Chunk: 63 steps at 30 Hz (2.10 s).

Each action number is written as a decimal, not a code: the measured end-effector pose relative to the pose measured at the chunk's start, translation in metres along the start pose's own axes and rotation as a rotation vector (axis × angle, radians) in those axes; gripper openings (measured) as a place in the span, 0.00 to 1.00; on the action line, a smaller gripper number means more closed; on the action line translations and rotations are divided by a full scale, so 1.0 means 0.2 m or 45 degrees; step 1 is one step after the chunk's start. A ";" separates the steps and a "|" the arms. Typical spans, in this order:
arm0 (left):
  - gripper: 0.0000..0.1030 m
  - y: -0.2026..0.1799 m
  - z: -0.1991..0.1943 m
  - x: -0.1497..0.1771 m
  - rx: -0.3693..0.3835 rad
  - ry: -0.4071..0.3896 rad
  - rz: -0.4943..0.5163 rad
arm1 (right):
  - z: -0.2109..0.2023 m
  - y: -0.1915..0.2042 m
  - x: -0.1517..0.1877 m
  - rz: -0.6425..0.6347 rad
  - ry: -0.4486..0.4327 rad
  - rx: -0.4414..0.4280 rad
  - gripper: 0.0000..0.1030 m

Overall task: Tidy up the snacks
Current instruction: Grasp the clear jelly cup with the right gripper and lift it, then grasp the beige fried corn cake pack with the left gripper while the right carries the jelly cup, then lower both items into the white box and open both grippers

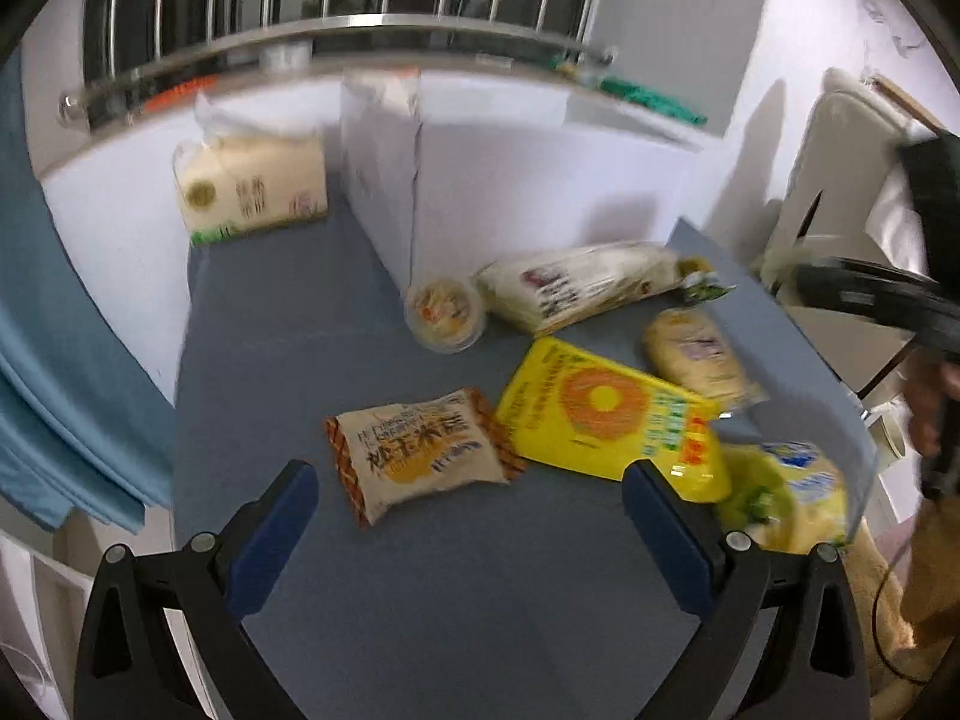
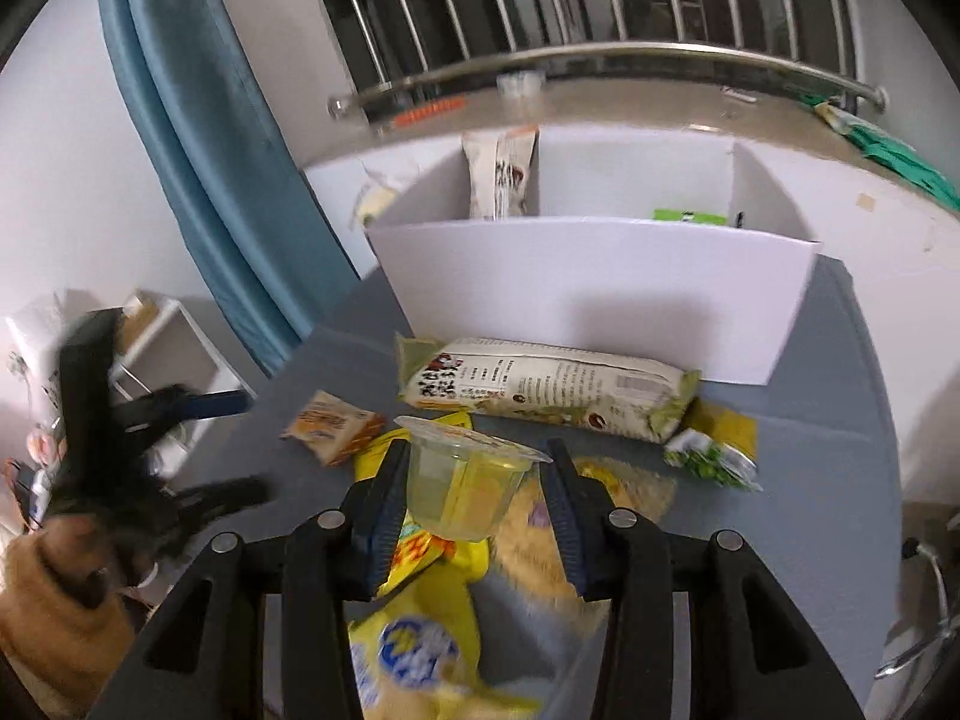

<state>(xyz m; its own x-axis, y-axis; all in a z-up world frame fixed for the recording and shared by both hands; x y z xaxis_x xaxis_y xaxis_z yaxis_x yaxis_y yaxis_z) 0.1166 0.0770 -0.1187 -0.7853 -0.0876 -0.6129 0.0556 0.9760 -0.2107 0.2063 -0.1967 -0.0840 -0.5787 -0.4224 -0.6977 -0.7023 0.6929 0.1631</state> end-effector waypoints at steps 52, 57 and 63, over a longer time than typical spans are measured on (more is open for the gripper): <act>0.87 -0.20 0.18 -1.17 0.007 -0.264 -0.015 | 0.30 -0.54 -0.93 0.192 -0.136 0.202 0.75; 1.00 -0.18 0.19 -1.14 -0.036 -0.254 -0.046 | 0.23 -0.57 -0.92 0.216 -0.217 0.232 1.00; 1.00 -0.20 0.08 -1.12 -0.059 -0.290 -0.031 | 0.14 -0.52 -0.90 0.164 -0.245 0.254 1.00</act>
<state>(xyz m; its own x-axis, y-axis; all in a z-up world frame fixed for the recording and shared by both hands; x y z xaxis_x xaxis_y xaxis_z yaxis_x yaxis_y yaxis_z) 0.2998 0.0551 0.0138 -0.6262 -0.1488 -0.7653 0.0060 0.9807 -0.1956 0.3951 -0.1774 0.0056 -0.5554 -0.2184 -0.8024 -0.5220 0.8427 0.1320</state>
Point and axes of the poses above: each gripper's, at about its wrist camera, not at the fingertips, and z roughly the way its jaws point, y to its left, x to its underside, the point moved 1 cm from there along z, roughly the way its jaws point, and after that the axes turned 5 degrees about x, right-handed, at the moved point
